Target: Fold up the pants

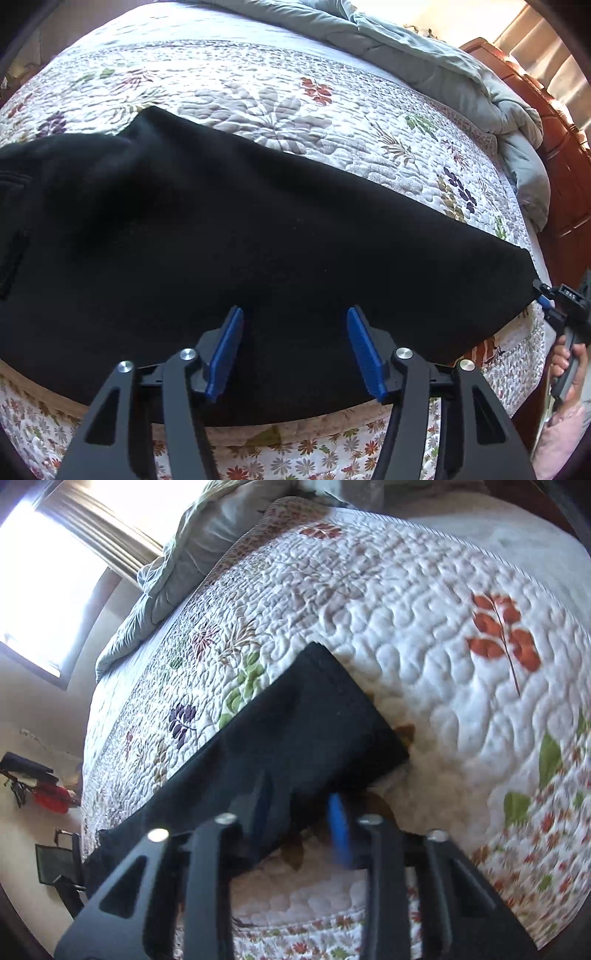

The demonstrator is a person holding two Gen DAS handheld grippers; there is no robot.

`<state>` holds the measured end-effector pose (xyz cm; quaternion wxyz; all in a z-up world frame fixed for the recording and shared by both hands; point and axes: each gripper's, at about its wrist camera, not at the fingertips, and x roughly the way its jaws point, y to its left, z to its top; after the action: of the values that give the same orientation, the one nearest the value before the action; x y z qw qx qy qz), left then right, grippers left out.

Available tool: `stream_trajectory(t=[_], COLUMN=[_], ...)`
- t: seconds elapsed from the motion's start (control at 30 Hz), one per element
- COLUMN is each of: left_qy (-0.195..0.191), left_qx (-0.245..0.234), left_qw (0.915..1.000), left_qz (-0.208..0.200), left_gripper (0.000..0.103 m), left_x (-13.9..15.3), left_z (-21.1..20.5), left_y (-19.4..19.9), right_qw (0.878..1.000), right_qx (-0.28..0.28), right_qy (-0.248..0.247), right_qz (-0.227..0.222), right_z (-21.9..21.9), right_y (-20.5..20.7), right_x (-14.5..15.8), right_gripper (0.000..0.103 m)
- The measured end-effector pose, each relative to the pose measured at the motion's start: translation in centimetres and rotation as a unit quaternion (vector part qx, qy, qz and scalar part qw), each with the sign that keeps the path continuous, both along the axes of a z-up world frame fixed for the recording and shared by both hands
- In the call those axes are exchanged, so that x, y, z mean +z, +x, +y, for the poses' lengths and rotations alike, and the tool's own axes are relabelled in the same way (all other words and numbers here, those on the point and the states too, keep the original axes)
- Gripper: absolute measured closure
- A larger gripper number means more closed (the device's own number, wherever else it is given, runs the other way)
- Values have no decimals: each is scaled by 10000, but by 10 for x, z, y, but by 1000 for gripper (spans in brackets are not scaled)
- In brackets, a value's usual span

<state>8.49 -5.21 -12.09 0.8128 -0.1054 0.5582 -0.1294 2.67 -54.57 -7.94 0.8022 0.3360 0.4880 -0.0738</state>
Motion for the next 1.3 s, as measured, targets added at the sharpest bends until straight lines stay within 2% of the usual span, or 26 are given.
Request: stream_trajectory(t=[0.1,0.17,0.23,0.27,0.33,0.43,0.47,0.57,0.7,0.73,0.93,1.03,1.07,1.1,1.13,1.17,1.3], left_qy=[61,52,168,231,306,414,494,679,577,569,509,469,456,450,447,450,468], left_qx=[55,243,472,534,541,385,329,141,-83,-128,-322,-314,-298,-286,-284,-295,-315], left_qw=[10000,9993,9964,9950,9948,9974,9976,9964,9968,9967,9970,9974,9976,9977,9978,9978,9972], left_qz=[-33,-262,-677,-808,-806,-449,-349,-481,-556,-565,-482,-451,-429,-411,-400,-392,-497], left_gripper=[42,42,42,40,39,39,39,37,37,37,37,36,36,36,36,36,36], left_x=[2,12,25,28,26,7,1,2,7,8,7,7,7,6,6,6,12], left_z=[-1,2,4,4,1,-7,-10,-20,-35,-38,-52,-52,-51,-50,-49,-50,-46], left_y=[0,-4,-10,-12,-12,-6,-6,-10,-18,-19,-21,-20,-20,-19,-19,-19,-19], right_qw=[9996,9971,9889,9879,9944,9996,9995,9989,9982,9980,9935,9907,9897,9888,9873,9846,9803], right_qx=[144,276,376,332,190,114,131,63,115,105,-162,-276,-301,-325,-307,-253,-44], right_qy=[120,265,513,537,366,248,268,382,428,461,1037,1222,1279,1322,1409,1568,1501], right_qz=[-213,-665,-1342,-1417,-970,-58,-41,-259,-413,-421,-438,-536,-565,-604,-669,-727,-1279], right_z=[1,1,-3,-4,-10,-16,-17,-20,-19,-18,-30,-34,-35,-35,-35,-33,-26], right_y=[2,0,-4,-8,-4,1,-1,-13,-33,-36,-31,-19,-15,-11,-8,-7,-17], right_x=[12,29,46,46,26,-24,-30,-25,-11,-10,-30,-35,-37,-37,-37,-36,5], right_gripper=[97,97,97,98,97,97,97,88,45,42,42,42,46,59,85,91,93])
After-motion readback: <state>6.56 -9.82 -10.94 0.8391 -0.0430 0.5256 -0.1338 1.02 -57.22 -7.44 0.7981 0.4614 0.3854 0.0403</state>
